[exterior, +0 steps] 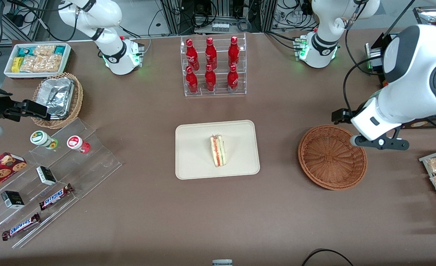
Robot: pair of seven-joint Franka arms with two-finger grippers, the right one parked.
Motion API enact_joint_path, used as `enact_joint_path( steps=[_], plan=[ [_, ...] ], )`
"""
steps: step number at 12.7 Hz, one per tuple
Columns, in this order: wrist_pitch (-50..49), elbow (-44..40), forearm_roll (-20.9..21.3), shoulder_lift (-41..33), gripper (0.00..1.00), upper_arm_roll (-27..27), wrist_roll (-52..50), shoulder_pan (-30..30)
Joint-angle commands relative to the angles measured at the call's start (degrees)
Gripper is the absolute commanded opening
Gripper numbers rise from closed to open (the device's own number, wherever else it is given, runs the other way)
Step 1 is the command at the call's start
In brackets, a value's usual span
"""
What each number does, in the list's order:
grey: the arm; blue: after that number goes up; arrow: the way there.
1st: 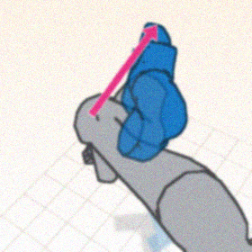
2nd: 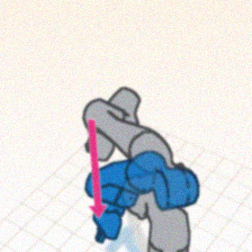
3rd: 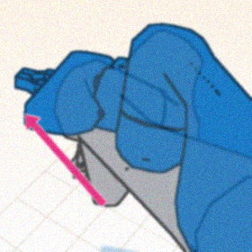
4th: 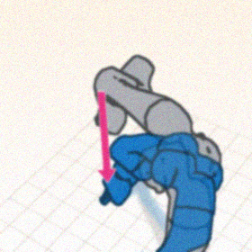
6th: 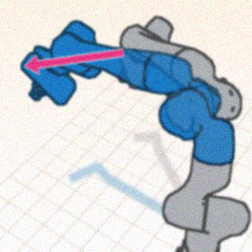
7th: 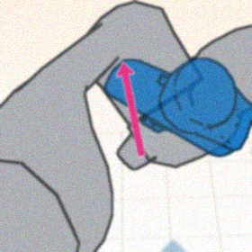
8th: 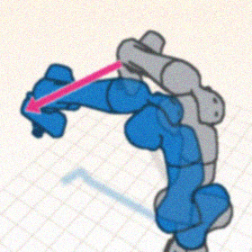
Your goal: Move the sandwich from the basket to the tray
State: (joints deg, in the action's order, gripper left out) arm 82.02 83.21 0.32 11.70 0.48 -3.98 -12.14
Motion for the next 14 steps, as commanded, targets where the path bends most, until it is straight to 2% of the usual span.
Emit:
enact_joint_path(
  steps=[1,6,9,14],
  plan=[
    [-0.9,3.4,0.9,-4.3,1.0,-0.3,0.8,0.8],
    [-2.2,4.8,0.7,-7.6,1.0,-4.4,4.6,8.6],
    [-3.1,6.2,0.9,-9.8,1.0,-10.0,4.7,15.5],
    [-5.3,10.9,1.0,-15.2,1.0,-9.6,4.6,16.3]
  ],
)
